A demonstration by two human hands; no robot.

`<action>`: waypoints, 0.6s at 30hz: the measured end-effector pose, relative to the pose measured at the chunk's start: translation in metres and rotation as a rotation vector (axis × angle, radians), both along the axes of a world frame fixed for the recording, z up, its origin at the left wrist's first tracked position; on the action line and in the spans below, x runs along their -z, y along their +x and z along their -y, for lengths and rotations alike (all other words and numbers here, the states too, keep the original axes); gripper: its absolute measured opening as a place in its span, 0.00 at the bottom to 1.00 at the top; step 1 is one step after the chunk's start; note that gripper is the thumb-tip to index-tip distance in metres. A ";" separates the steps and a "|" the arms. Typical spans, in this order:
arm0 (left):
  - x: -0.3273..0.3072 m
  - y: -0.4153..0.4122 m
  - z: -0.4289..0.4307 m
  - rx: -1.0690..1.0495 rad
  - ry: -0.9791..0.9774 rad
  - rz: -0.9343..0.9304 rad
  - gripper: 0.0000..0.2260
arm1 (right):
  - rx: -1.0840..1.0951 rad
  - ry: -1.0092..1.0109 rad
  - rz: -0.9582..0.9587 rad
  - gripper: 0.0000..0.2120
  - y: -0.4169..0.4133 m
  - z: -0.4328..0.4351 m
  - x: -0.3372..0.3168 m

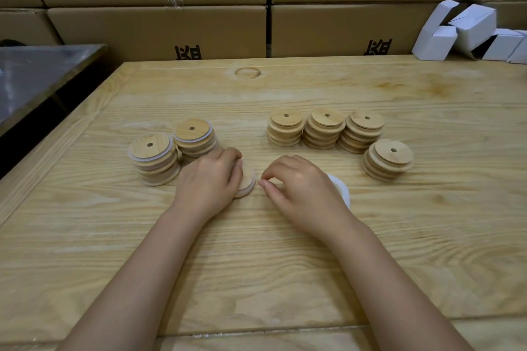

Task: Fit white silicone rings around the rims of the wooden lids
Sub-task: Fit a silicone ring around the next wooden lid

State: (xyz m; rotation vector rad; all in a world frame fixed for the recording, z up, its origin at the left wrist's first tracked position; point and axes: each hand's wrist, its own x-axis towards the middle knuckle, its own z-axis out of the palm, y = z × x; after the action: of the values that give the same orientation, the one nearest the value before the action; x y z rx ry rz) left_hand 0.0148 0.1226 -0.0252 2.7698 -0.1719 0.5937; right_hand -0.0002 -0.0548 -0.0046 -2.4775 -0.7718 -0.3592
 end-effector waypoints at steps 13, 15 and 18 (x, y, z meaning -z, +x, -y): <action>-0.004 -0.002 -0.004 0.267 0.141 0.028 0.20 | 0.054 0.055 0.045 0.08 -0.001 0.001 -0.002; -0.003 -0.001 -0.007 0.247 0.140 0.032 0.16 | 0.090 0.077 0.077 0.08 0.000 0.002 -0.003; -0.004 0.000 -0.011 0.199 0.128 0.043 0.11 | 0.143 0.137 0.130 0.08 0.000 0.005 -0.004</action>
State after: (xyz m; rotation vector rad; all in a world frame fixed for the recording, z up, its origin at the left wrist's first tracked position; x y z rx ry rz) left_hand 0.0148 0.1336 -0.0215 2.8163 -0.5044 0.6091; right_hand 0.0002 -0.0594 -0.0010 -2.4036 -0.5998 -0.6096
